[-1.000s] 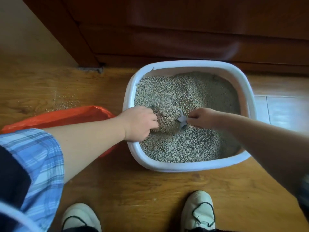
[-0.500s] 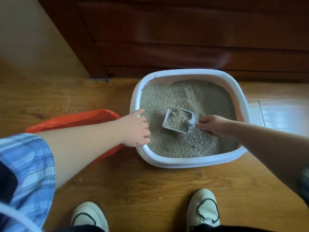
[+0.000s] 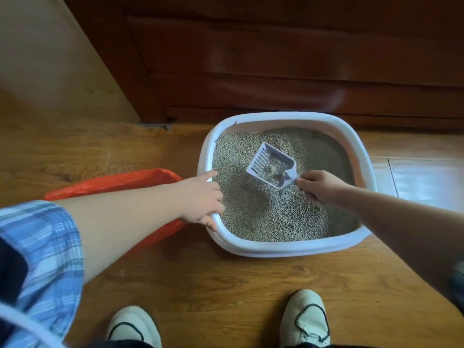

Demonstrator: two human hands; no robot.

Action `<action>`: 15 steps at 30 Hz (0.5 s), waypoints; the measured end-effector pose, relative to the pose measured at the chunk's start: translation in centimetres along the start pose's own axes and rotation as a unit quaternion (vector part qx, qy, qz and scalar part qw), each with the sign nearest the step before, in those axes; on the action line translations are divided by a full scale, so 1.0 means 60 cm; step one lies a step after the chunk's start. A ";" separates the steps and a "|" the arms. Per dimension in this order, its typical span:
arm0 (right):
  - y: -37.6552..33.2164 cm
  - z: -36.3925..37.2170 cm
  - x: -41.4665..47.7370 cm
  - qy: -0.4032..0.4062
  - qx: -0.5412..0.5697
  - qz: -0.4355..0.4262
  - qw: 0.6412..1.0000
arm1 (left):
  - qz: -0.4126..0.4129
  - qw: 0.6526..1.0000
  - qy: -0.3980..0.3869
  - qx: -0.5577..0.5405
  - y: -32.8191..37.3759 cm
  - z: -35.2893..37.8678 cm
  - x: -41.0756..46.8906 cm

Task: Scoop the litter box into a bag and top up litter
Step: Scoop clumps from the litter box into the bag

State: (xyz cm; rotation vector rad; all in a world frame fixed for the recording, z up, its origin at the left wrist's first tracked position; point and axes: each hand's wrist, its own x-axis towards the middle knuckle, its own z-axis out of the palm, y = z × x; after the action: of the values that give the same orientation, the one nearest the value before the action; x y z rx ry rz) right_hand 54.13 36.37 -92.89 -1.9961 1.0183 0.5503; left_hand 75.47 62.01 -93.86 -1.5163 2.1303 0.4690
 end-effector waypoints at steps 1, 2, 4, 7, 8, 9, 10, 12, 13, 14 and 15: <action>-0.001 0.001 0.001 -0.007 0.002 -0.001 1.000 | 0.000 1.000 -0.002 0.000 0.000 0.000 0.001; -0.002 0.002 0.001 -0.015 -0.003 -0.002 1.000 | 0.001 1.000 -0.002 -0.002 -0.001 0.000 0.002; -0.005 0.004 0.003 -0.006 -0.021 0.002 1.000 | 0.005 1.000 0.002 -0.003 -0.001 0.003 0.004; -0.006 0.006 0.008 0.025 -0.045 0.010 0.999 | 0.006 1.000 0.004 -0.008 -0.004 0.006 0.005; -0.005 0.006 0.011 0.029 -0.040 0.015 0.999 | 0.006 1.000 0.005 -0.015 -0.004 0.008 0.006; -0.006 0.006 0.012 0.029 -0.032 0.019 0.999 | 0.006 1.000 0.013 -0.024 -0.004 0.008 0.006; -0.010 0.005 0.011 0.027 -0.033 0.019 0.999 | 0.005 0.999 0.021 -0.033 -0.005 0.006 0.004; -0.022 0.005 0.009 0.018 -0.055 0.008 0.998 | -0.009 0.997 0.047 -0.058 -0.009 0.005 -0.003; -0.031 0.006 0.008 0.015 -0.061 0.000 0.998 | -0.022 0.995 0.068 -0.073 -0.014 0.007 -0.010; -0.042 0.008 0.009 0.015 -0.058 -0.010 0.998 | -0.035 0.990 0.103 -0.092 -0.022 0.011 -0.018; -0.055 0.012 0.009 0.017 -0.051 -0.020 0.998 | -0.049 0.981 0.151 -0.109 -0.031 0.016 -0.028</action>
State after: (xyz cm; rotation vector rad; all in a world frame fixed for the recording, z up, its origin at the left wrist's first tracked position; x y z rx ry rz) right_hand 57.10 37.82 -92.12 -2.1180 0.9850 0.5591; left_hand 77.87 63.24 -93.70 -1.9118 2.2746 0.4758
